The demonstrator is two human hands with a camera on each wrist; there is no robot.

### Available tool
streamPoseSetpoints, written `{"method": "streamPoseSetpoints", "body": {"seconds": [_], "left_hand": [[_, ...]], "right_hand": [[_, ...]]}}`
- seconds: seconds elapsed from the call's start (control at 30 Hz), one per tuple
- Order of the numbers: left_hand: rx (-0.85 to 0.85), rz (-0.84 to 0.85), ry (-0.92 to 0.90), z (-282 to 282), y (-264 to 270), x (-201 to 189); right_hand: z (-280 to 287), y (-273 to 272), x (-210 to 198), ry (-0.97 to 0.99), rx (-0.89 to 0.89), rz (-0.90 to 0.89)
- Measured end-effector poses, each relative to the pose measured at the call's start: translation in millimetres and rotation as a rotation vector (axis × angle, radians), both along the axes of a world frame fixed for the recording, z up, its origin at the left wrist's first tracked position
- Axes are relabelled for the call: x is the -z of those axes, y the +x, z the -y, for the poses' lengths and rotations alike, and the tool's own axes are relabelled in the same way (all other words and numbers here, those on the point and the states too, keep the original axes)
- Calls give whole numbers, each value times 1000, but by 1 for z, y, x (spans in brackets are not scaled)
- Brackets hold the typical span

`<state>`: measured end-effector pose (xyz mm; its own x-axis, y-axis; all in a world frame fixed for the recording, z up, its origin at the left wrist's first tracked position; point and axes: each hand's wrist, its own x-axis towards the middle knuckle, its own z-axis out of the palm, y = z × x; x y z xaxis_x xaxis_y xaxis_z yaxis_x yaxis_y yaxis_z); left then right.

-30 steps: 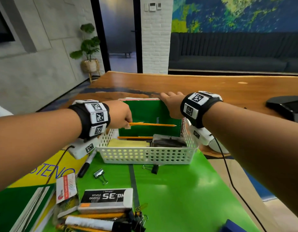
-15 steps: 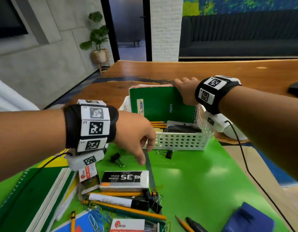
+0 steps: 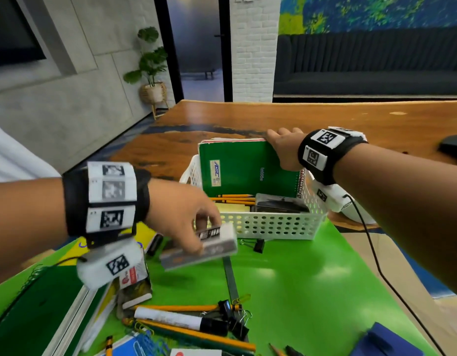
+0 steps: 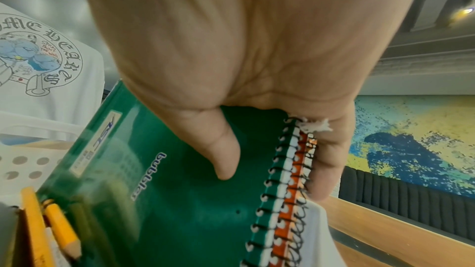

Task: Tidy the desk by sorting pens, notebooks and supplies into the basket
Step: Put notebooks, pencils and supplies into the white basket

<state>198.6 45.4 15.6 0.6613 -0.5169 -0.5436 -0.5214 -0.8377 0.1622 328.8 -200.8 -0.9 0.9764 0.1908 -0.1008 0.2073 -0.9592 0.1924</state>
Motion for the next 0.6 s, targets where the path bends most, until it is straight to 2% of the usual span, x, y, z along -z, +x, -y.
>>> {"method": "streamPoseSetpoints", "body": {"seconds": [0.07,0.13,0.23,0.37,0.6], "left_hand": [[-47,69,-128,2,19,-21],[-75,221,-200,7,38,-36],[-74,381,-141,17,63,-30],[-39,326,9,29,76,2],[41,207,95,39,75,35]], "right_hand": [[0,1,2,-7,2,9],[0,1,3,-8,0,17],[1,1,3,-16,-5,23],[2,4,4,-22,-10,21],[2,8,10,-27,-11,45]]}}
